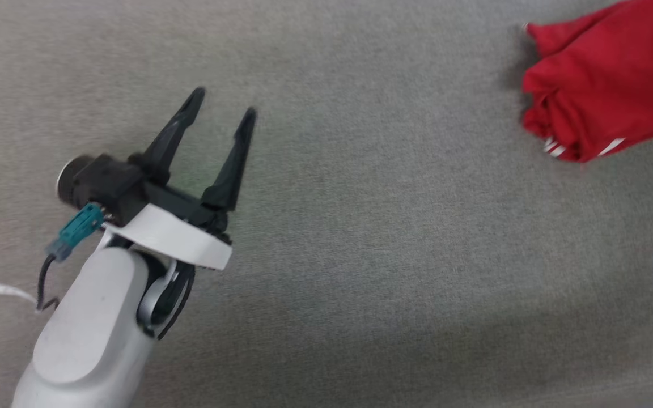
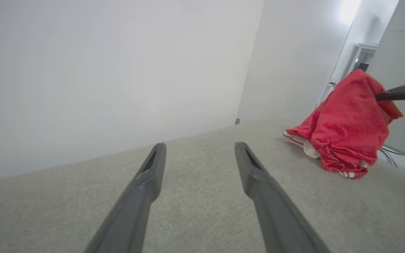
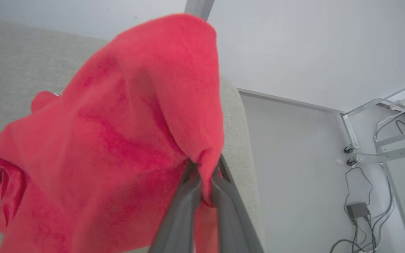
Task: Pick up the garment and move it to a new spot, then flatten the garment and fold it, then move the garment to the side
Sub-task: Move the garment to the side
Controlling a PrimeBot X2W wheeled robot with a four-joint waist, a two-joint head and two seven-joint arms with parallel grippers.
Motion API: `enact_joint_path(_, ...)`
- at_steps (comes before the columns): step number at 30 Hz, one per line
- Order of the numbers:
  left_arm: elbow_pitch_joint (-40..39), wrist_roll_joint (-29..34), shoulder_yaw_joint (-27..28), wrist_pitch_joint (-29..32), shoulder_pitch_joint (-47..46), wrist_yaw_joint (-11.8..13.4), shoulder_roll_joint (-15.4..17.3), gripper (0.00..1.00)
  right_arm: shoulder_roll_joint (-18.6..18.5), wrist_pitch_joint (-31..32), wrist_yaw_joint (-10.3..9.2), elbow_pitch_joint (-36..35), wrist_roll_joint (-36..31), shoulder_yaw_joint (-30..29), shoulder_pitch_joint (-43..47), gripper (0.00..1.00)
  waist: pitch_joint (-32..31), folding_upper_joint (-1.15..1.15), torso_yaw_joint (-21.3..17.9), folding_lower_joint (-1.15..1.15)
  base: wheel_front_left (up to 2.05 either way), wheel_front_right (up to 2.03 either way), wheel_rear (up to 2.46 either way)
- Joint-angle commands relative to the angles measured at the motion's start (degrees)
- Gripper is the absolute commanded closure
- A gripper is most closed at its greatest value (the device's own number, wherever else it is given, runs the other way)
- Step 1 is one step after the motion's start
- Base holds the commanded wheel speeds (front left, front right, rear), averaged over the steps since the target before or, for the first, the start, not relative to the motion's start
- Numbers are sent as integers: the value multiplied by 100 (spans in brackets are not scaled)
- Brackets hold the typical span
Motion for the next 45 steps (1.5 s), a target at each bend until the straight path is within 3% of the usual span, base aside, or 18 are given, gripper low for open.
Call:
enact_joint_path(1,10,27,-84,-8,-165,-19,19,0,-23,-194,-15,82,-132,-65,-143,100,167,0,-135,0,0,0,0)
enact_joint_path(12,112,-43,-583,-8,-756,-19,44,0,15,-892,-15,1021,-1069,-570,-636,100,507,0,-241,0,0,0,0)
enact_joint_path(25,151,-152,-749,-8,-960,-19,89,0,356,-1360,-15,2325,-1915,-1233,-1134,100,733,0,66,0,0,0,0)
enact_joint_path(26,148,-151,-726,-8,-953,-19,85,0,376,-1399,-15,2408,-1976,-1301,-1174,93,736,0,86,0,0,0,0)
enact_joint_path(29,124,-160,-661,-8,-880,-19,90,0,416,-1507,-15,2603,-2186,-1470,-1270,55,735,0,121,0,0,0,0)
enact_joint_path(30,112,-165,-617,-8,-833,-19,114,0,473,-1567,-15,2693,-2251,-1574,-1315,0,715,0,135,0,0,0,0)
enact_joint_path(40,37,-176,-255,-8,-470,-19,193,0,633,-1879,-15,2915,-2512,-2036,-1485,0,448,0,122,0,0,0,0)
enact_joint_path(45,99,-230,-38,-8,-197,-19,228,0,851,-2108,-15,2862,-2399,-1967,-1319,0,181,0,134,0,0,0,0)
